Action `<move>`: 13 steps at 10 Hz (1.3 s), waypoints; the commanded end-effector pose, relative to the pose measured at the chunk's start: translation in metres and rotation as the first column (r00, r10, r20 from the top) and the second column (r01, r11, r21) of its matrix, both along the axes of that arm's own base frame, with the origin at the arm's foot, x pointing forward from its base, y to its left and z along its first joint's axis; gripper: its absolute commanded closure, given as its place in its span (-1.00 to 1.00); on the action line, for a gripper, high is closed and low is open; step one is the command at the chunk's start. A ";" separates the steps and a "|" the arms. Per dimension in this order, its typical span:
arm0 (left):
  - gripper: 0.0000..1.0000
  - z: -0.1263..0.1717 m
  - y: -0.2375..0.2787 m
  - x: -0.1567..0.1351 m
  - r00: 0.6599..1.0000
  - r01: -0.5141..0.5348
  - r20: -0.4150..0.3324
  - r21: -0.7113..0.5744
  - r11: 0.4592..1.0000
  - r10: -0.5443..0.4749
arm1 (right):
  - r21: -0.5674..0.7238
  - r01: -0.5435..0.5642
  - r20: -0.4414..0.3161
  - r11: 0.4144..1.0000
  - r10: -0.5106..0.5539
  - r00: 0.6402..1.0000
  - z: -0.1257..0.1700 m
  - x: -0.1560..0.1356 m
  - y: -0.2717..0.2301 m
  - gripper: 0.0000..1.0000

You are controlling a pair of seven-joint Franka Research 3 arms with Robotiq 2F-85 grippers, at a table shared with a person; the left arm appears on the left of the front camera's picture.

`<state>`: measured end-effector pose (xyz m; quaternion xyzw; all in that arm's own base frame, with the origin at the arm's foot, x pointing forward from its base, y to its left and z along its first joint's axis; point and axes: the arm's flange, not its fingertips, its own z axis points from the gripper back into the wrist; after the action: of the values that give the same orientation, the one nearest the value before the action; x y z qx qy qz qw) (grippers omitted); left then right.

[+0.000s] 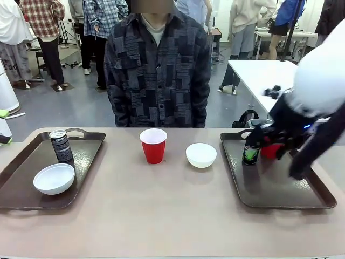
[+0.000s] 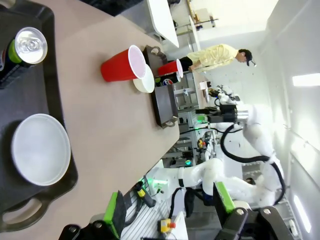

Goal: Prepare tableware on both trays.
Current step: Pick up a Picnic Bowl from the table and place it on a Handle tray.

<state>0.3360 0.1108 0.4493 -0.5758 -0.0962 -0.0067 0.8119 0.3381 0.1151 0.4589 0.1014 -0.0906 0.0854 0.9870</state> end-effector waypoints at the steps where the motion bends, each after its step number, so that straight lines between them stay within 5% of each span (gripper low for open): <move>1: -0.84 0.002 0.001 -0.001 1.000 0.000 0.007 -0.015 1.000 0.000 | -0.058 0.099 -0.026 0.993 -0.100 0.995 -0.045 0.043 0.045 -1.00; 4: -0.84 0.002 0.001 -0.001 1.000 0.000 0.007 -0.015 1.000 0.000 | -0.130 0.151 -0.006 0.980 -0.153 0.988 -0.062 0.100 0.098 -1.00; 9: -0.84 0.002 0.001 -0.001 1.000 0.000 0.007 -0.015 1.000 0.000 | -0.092 0.126 -0.014 0.988 -0.128 0.992 -0.069 0.093 0.098 -1.00; 13: -0.84 0.002 0.001 -0.001 1.000 0.000 0.007 -0.015 1.000 0.000 | -0.075 0.195 0.010 0.978 -0.195 0.981 -0.074 0.144 0.113 -1.00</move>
<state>0.3360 0.1109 0.4493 -0.5759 -0.0962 -0.0065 0.8118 0.4615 0.2158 0.3947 0.0593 -0.0902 0.0102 0.9941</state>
